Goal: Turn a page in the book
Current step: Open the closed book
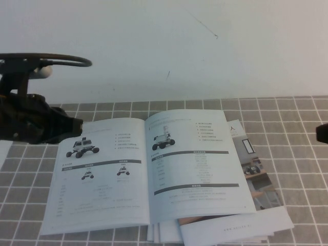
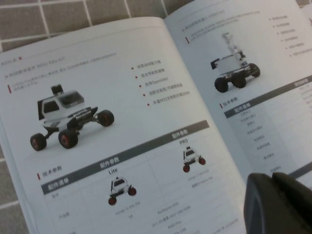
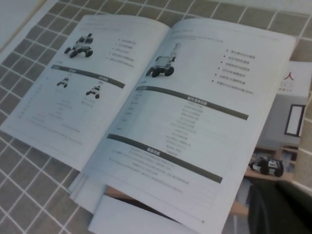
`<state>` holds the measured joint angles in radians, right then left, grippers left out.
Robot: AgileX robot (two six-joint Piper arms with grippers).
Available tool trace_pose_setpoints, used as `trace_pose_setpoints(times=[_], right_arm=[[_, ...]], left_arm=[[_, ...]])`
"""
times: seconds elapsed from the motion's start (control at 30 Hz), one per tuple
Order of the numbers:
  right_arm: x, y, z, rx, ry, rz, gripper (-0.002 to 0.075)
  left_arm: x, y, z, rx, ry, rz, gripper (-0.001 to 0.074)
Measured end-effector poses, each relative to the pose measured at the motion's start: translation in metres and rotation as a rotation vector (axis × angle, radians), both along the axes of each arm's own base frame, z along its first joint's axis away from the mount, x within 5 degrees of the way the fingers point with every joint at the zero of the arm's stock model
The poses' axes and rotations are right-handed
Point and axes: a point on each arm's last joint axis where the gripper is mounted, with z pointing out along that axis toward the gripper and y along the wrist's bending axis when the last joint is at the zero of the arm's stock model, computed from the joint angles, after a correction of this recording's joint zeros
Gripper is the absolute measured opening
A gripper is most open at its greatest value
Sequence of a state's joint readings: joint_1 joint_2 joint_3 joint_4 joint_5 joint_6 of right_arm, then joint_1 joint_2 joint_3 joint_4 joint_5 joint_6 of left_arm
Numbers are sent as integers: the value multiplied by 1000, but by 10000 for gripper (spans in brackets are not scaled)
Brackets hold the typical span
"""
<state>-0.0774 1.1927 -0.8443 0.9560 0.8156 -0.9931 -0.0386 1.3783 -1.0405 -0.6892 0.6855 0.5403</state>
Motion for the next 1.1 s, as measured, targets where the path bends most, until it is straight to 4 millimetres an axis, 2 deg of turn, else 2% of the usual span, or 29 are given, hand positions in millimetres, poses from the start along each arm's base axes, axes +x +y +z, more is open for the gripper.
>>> trace_pose_setpoints(times=[0.1, 0.33, 0.4, 0.47, 0.53, 0.67, 0.73, 0.87, 1.1], right_arm=[[28, 12, -17, -20, 31, 65, -3], [80, 68, -51, -121, 100, 289, -1], [93, 79, -65, -160, 151, 318, 15], [107, 86, -77, -198, 193, 330, 62], [120, 88, -87, -215, 226, 320, 136], [143, 93, -107, -215, 270, 284, 342], [152, 94, -117, -212, 293, 271, 405], [167, 98, -138, -202, 350, 237, 450], [182, 98, -160, -211, 448, 162, 462]], left_arm=[[17, -9, -14, 25, 11, -10, -4], [39, -35, -60, 108, 90, -63, -4], [46, -37, -75, 147, 106, -70, -4], [52, -37, -88, 167, 114, -59, -4], [59, -35, -100, 175, 121, -37, -4], [66, -35, -120, 186, 153, -27, -4], [68, -37, -130, 191, 173, -36, -4], [69, -38, -143, 194, 207, -39, -4], [70, -38, -151, 184, 243, -35, -4]])
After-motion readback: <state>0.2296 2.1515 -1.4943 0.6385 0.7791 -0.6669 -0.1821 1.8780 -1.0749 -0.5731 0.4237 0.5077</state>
